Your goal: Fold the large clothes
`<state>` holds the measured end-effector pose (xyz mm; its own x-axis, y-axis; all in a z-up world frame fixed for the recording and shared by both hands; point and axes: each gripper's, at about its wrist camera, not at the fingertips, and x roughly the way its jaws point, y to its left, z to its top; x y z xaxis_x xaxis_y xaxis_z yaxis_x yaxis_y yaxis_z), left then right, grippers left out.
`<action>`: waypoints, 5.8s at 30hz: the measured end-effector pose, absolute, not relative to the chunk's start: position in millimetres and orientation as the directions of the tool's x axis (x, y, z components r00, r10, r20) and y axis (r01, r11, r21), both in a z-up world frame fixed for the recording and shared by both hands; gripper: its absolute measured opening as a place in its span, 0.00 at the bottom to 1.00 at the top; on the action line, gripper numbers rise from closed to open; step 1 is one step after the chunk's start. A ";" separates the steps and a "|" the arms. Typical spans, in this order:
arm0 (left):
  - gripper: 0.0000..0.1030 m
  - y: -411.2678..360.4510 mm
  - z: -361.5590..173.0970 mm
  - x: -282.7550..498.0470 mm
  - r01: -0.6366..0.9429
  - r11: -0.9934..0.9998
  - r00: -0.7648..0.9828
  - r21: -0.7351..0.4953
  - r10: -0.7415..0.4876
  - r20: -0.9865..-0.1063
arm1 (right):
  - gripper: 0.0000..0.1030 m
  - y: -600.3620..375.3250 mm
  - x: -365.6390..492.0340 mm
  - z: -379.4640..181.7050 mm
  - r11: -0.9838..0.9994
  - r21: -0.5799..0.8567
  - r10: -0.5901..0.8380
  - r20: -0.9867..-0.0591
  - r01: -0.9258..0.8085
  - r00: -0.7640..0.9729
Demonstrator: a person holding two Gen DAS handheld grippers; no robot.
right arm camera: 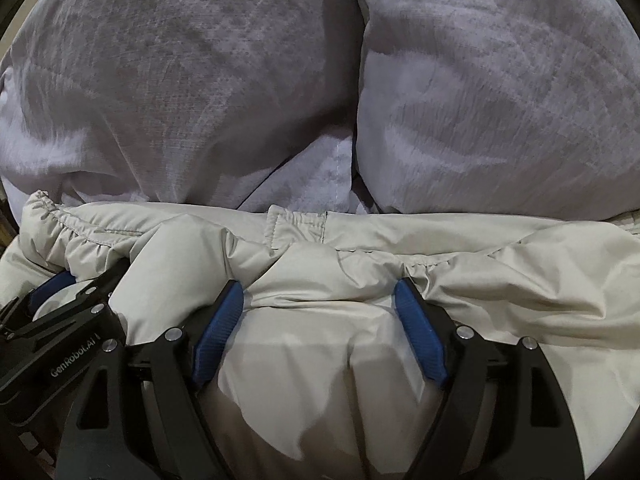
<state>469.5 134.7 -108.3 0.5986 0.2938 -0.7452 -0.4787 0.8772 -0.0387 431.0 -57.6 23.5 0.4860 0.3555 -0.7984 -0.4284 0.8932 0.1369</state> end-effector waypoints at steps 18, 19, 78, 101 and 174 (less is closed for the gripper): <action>0.85 170.3 -85.7 458.4 -0.499 0.865 0.561 0.060 0.375 -0.738 | 0.80 -187.3 463.8 49.4 0.966 -0.058 0.114 -0.780 -0.252 0.616; 0.85 171.2 -91.8 461.5 -0.504 0.861 0.550 0.067 0.379 -0.745 | 0.80 -187.8 467.5 43.6 0.967 -0.057 0.110 -0.784 -0.248 0.610; 0.92 139.1 -184.4 516.9 -0.382 0.924 0.596 -0.002 0.244 -0.765 | 0.92 -47.6 526.1 -79.2 0.929 0.115 0.298 -0.795 -0.351 0.528; 0.93 140.1 -187.5 517.2 -0.389 0.921 0.593 -0.008 0.243 -0.767 | 0.94 -54.7 525.5 -97.9 0.937 0.122 0.294 -0.783 -0.328 0.548; 0.36 262.0 -78.6 205.4 -0.634 0.733 0.539 -0.246 0.190 -0.821 | 0.30 -253.9 382.4 -78.7 0.896 0.441 0.390 -0.831 0.044 0.397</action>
<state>205.4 262.0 -78.6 0.5390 0.1905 -0.8205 -0.6340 0.7331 -0.2462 382.4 -253.9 -78.7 0.3969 0.3900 -0.8309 0.0436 0.8962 0.4414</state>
